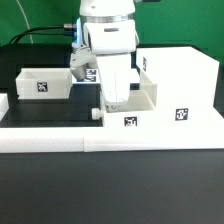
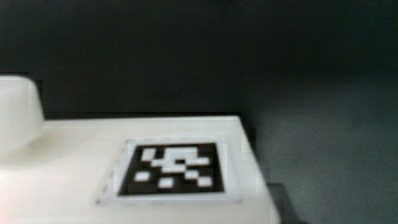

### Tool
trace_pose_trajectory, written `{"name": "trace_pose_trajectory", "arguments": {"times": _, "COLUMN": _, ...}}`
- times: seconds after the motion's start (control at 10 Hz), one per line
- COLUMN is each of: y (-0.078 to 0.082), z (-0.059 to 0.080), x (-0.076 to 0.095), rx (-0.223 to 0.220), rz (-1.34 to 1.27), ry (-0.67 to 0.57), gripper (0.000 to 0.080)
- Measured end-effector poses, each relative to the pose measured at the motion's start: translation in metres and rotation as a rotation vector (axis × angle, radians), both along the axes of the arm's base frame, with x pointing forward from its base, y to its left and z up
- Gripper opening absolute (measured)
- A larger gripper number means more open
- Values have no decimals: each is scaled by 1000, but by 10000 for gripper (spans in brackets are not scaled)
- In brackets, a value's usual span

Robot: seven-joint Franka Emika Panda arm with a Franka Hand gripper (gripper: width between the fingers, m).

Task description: Assemble drawer

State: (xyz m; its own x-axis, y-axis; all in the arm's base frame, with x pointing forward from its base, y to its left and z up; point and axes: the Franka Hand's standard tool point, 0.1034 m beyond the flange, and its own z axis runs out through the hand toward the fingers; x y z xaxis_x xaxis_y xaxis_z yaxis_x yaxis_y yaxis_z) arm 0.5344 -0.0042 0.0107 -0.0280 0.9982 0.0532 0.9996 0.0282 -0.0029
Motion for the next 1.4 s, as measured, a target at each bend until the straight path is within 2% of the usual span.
{"name": "trace_pose_trajectory", "arguments": {"times": 0.3, "y": 4, "z": 1, "x": 2, "rx": -14, "rz": 45, "ry": -12, "gripper": 42}}
{"name": "trace_pose_trajectory", "arguments": {"times": 0.7, "y": -4, "z": 1, "x": 3, "rx": -19, "rz": 37, "ry": -24, "gripper": 42}}
{"name": "trace_pose_trajectory", "arguments": {"times": 1.4, "y": 9, "z": 0, "x": 4, "rx": -14, "rz": -9, "ry": -85, "gripper": 42}}
